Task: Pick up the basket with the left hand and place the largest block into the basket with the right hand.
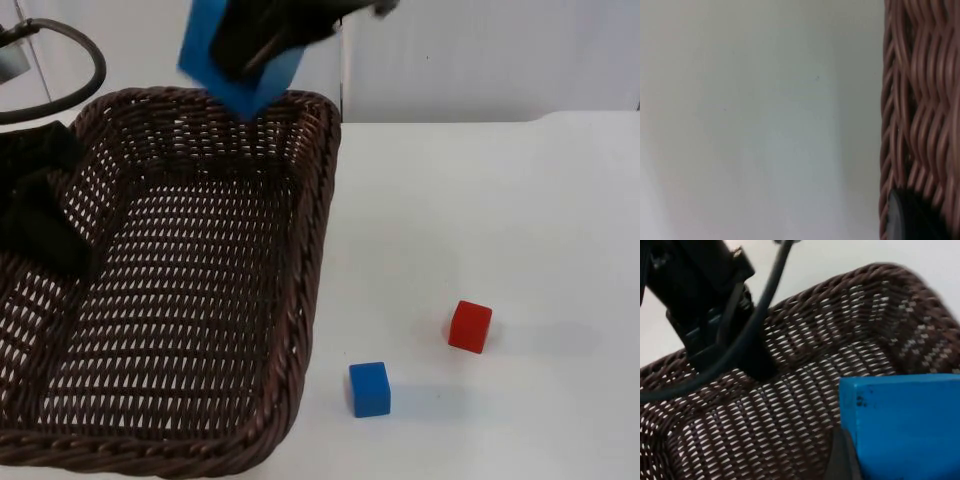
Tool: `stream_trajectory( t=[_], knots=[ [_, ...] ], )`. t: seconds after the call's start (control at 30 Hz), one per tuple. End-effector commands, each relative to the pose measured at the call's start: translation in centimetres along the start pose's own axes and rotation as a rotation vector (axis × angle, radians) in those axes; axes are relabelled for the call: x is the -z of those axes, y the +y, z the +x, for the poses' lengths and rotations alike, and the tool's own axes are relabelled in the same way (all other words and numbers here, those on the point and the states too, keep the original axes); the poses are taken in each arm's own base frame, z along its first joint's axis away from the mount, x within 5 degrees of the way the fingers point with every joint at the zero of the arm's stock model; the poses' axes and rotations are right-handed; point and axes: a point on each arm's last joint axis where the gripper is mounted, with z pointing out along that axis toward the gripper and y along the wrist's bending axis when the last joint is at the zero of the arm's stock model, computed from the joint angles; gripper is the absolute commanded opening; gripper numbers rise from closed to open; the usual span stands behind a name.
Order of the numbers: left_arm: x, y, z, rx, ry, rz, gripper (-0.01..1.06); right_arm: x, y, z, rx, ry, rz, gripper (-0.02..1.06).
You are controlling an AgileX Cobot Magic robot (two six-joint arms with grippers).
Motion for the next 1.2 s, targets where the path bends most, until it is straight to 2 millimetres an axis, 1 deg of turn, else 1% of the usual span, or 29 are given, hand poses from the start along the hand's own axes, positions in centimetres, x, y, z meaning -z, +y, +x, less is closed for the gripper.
stream_trajectory(
  t=[0.0, 0.07, 0.1, 0.23, 0.3, 0.37, 0.4, 0.47, 0.5, 0.53, 0.57, 0.6, 0.63, 0.67, 0.7, 0.73, 0.77, 0.8, 0.83, 0.9, 0.97, 1.0, 1.07, 1.17],
  knots=[
    [0.4, -0.4, 0.0, 0.000, -0.011, 0.018, 0.00, -0.8, 0.5, -0.3, 0.007, 0.004, -0.013, 0.00],
    [0.4, -0.4, 0.0, 0.000, -0.011, 0.018, 0.00, -1.6, 0.4, 0.0, 0.000, 0.016, -0.017, 0.00],
    [0.4, -0.4, 0.0, 0.000, -0.011, 0.018, 0.00, -1.6, 0.4, 0.0, 0.000, 0.016, -0.017, 0.00],
    [0.4, -0.4, 0.0, 0.000, -0.011, 0.018, 0.00, -2.6, 0.2, 0.4, 0.001, 0.039, -0.020, 0.00],
    [0.4, -0.4, 0.0, 0.000, -0.011, 0.018, 0.00, -2.6, 0.2, 0.4, 0.001, 0.039, -0.020, 0.00],
    [0.4, -0.4, 0.0, 0.000, -0.011, 0.018, 0.00, -3.2, 0.1, 0.8, 0.001, 0.060, -0.024, 0.01],
    [0.4, -0.4, 0.0, 0.000, -0.011, 0.018, 0.00, -3.5, 0.1, 1.0, 0.000, 0.074, -0.028, 0.04],
    [0.4, -0.4, 0.0, 0.000, -0.011, 0.018, 0.00, -4.0, 0.0, 1.4, 0.006, 0.108, -0.034, 0.13],
    [0.4, -0.4, 0.0, 0.000, -0.011, 0.018, 0.00, -4.0, 0.0, 1.4, 0.006, 0.108, -0.034, 0.13],
    [0.4, -0.4, 0.0, 0.000, -0.011, 0.018, 0.00, -4.4, -0.1, 1.7, 0.008, 0.127, -0.036, 0.24],
    [0.4, -0.4, 0.0, 0.000, -0.011, 0.018, 0.00, -4.5, -0.1, 1.8, 0.007, 0.131, -0.038, 0.34],
    [0.4, -0.4, 0.0, 0.000, -0.011, 0.018, 0.00, -4.5, -0.1, 1.8, 0.007, 0.131, -0.038, 0.37],
    [0.4, -0.4, 0.0, 0.000, -0.011, 0.018, 0.00, -4.4, -0.1, 1.7, 0.008, 0.126, -0.035, 0.52],
    [0.4, -0.4, 0.0, 0.000, -0.011, 0.018, 0.00, -4.4, -0.1, 1.7, 0.008, 0.126, -0.035, 0.52],
    [0.4, -0.4, 0.0, 0.000, -0.011, 0.018, 0.00, -4.3, -0.1, 1.6, 0.007, 0.119, -0.033, 0.62],
    [0.4, -0.4, 0.0, 0.000, -0.011, 0.018, 0.00, -4.1, 0.0, 1.5, 0.007, 0.113, -0.034, 0.70],
    [0.4, -0.4, 0.0, 0.000, -0.011, 0.018, 0.00, -3.8, 0.0, 1.4, 0.009, 0.109, -0.034, 0.77],
    [0.4, -0.4, 0.0, -0.002, -0.010, 0.016, 0.00, -3.5, 0.1, 1.2, 0.011, 0.104, -0.034, 0.82],
    [0.4, -0.4, 0.0, -0.002, -0.010, 0.016, 0.00, -3.5, 0.1, 1.2, 0.011, 0.104, -0.034, 0.82],
    [0.4, -0.4, 0.0, -0.002, -0.010, 0.016, 0.00, -2.5, 0.2, 0.8, 0.023, 0.085, -0.023, 0.87],
    [0.4, -0.4, 0.0, -0.003, -0.010, 0.015, 0.00, -1.4, 0.2, 0.5, 0.056, 0.071, 0.004, 0.87],
    [0.4, -0.4, 0.0, -0.003, -0.010, 0.015, 0.00, -1.4, 0.2, 0.5, 0.056, 0.071, 0.004, 0.87],
    [0.4, -0.4, 0.0, -0.003, -0.010, 0.015, 0.00, -0.1, 0.2, 0.1, 0.078, 0.061, 0.021, 0.87],
    [0.4, -0.4, 0.0, -0.003, -0.010, 0.015, 0.00, 2.4, 0.6, -0.5, 0.099, 0.027, 0.036, 0.87]
  ],
)
